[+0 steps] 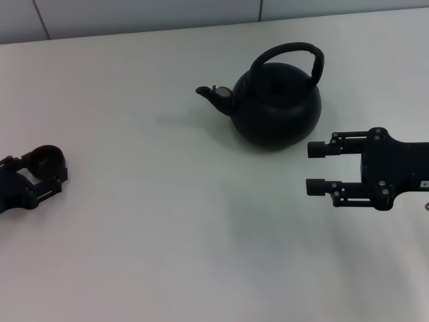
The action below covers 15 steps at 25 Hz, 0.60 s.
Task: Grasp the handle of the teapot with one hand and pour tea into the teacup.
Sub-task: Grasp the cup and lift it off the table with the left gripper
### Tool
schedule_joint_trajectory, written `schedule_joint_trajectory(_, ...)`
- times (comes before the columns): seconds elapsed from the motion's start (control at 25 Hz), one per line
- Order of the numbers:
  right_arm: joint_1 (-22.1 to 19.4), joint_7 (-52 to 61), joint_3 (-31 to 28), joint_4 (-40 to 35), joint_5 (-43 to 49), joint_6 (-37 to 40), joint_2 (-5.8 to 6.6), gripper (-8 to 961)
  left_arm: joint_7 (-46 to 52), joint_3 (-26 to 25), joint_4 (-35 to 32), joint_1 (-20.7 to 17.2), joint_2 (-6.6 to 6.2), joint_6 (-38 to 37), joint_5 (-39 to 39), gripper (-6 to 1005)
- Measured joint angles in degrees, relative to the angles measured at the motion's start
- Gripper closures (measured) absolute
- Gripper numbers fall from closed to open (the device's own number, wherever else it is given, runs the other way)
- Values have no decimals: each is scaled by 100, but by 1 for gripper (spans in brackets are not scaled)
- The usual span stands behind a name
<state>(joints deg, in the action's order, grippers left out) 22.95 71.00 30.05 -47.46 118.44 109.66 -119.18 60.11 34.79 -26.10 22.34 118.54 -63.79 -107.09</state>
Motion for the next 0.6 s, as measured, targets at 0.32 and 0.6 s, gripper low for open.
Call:
schedule_joint_trajectory(0.32, 9, 11, 18, 0, -74, 22, 0, 332, 13, 42, -2, 7, 5, -11, 2, 320)
schedule_joint_trajectory(0.6, 36, 19, 44, 50, -76, -7, 1, 331, 48, 45, -19, 25, 3, -153, 8, 319)
